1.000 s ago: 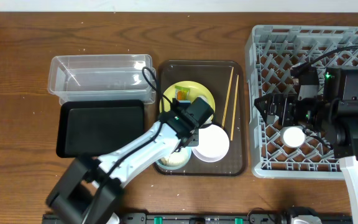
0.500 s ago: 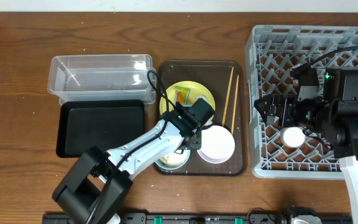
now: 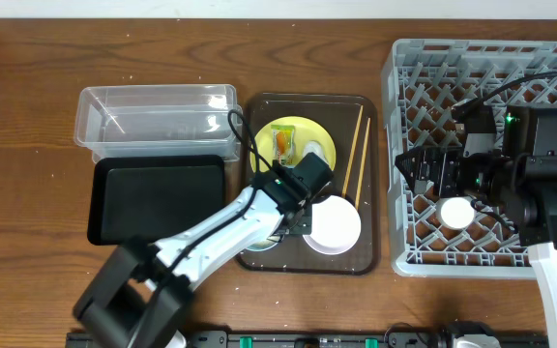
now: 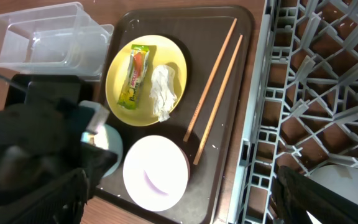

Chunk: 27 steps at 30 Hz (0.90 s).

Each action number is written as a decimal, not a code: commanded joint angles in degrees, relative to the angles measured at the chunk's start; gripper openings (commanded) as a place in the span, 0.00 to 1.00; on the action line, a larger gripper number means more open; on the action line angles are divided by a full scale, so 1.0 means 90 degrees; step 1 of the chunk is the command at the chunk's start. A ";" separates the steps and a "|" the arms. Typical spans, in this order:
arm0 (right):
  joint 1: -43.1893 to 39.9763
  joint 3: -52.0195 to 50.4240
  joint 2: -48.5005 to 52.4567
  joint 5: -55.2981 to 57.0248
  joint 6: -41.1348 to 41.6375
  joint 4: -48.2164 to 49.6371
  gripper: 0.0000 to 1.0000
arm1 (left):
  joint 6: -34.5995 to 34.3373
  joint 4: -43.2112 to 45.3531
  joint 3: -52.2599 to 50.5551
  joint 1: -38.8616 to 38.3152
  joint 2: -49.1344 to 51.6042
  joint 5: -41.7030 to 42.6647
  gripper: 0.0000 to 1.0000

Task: Sort waste into correct bins and load items into the dishwasher rack
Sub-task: 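Grasp the blue bowl of rice with the left gripper, then tip the blue bowl over the black tray to pour out the rice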

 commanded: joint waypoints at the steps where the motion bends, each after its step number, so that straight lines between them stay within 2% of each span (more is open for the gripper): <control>1: 0.0070 0.0100 -0.0005 0.0000 -0.0066 0.0015 0.94 | 0.0287 -0.0389 0.0311 0.0056 -0.0631 -0.0010 0.06; 5: 0.0070 0.0100 -0.0002 0.0000 -0.0066 0.0017 0.94 | 0.0576 -0.0770 0.0427 0.0391 -0.1532 0.0104 0.06; 8: 0.0070 0.0100 -0.0002 0.0000 -0.0066 0.0017 0.94 | 0.1030 -0.0937 0.0427 0.1095 -0.2183 0.0731 0.06; 12: 0.0070 0.0100 -0.0002 0.0000 -0.0066 0.0015 0.94 | 0.2157 -0.0959 0.0425 0.2769 -0.2718 0.2837 0.06; 18: 0.0070 0.0100 -0.0002 -0.0002 -0.0063 -0.0019 0.94 | 0.3577 -0.1115 0.0131 0.5129 -0.2533 0.5552 0.06; 24: 0.0070 0.0100 -0.0002 -0.0002 -0.0063 -0.0036 0.94 | 0.5161 -0.1311 -0.0369 0.6681 -0.1744 0.8913 0.06; 27: 0.0070 0.0100 -0.0005 -0.0002 -0.0066 -0.0039 0.95 | 0.5433 -0.1309 -0.0537 0.7099 -0.1341 0.9751 0.06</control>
